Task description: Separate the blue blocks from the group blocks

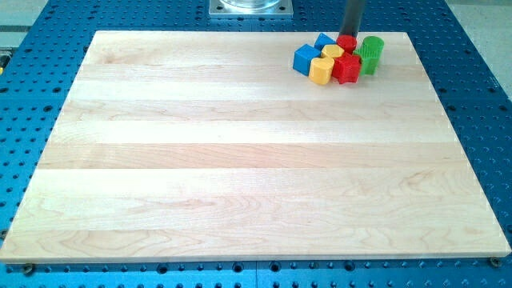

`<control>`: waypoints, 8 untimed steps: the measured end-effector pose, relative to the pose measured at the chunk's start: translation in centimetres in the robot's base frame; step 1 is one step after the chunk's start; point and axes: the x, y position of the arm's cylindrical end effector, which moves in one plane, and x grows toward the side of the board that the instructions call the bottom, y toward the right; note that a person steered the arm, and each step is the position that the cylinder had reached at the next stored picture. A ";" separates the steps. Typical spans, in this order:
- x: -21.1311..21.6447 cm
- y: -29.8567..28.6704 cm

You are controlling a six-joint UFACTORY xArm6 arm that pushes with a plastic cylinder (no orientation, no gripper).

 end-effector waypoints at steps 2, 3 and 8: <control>1.1 -0.9; 1.9 -2.5; 3.1 -10.6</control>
